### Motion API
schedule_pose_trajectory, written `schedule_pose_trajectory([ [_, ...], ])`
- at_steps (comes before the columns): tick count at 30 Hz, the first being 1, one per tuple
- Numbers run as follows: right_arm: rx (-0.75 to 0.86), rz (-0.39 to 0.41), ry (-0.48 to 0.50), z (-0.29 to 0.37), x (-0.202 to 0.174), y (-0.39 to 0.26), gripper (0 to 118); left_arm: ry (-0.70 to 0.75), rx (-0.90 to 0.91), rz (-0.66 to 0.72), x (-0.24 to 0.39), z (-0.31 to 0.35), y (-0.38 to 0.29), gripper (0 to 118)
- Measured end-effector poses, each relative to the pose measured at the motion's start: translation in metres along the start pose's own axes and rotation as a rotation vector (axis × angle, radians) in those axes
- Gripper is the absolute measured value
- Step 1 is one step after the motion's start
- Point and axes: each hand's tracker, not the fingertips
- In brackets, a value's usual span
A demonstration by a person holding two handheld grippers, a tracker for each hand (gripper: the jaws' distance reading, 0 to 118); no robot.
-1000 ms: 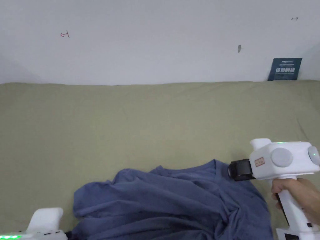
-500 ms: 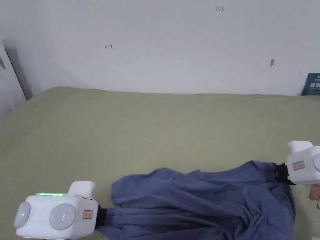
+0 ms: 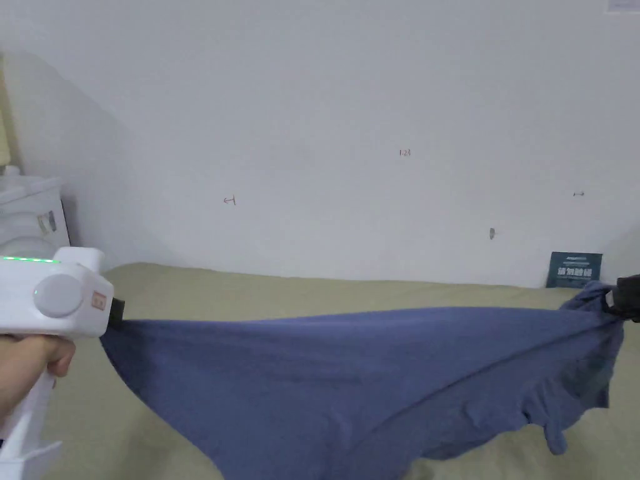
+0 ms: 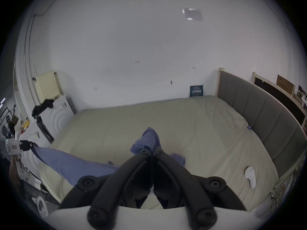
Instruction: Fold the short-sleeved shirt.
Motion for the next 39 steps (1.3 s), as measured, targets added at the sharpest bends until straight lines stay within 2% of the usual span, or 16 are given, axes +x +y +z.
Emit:
schedule_pose_trajectory([
  [6, 0.083, 0.000, -0.010, 0.038, -0.012, 0.029, 3, 0.051, 0.130, -0.048, 0.011, 0.050, 0.047, 7],
  [12, 0.137, -0.024, -0.025, 0.040, -0.014, 0.063, 3, 0.066, 0.154, -0.010, 0.015, 0.053, 0.078, 7],
  [16, 0.153, -0.001, -0.048, 0.025, -0.019, 0.082, 3, 0.068, 0.180, 0.002, 0.021, 0.046, 0.097, 7],
  [21, 0.158, -0.002, -0.051, -0.007, -0.022, 0.110, 3, 0.094, 0.189, 0.005, 0.032, 0.017, 0.124, 7],
  [24, 0.169, 0.060, -0.093, -0.031, -0.026, 0.125, 3, 0.088, 0.184, 0.006, 0.039, -0.001, 0.140, 7],
  [32, 0.174, 0.048, -0.122, -0.108, -0.029, 0.160, 3, 0.130, 0.186, 0.011, 0.068, -0.071, 0.180, 7],
  [39, 0.123, 0.058, -0.126, -0.173, -0.026, 0.150, 3, 0.161, 0.161, -0.004, 0.083, -0.133, 0.177, 7],
])
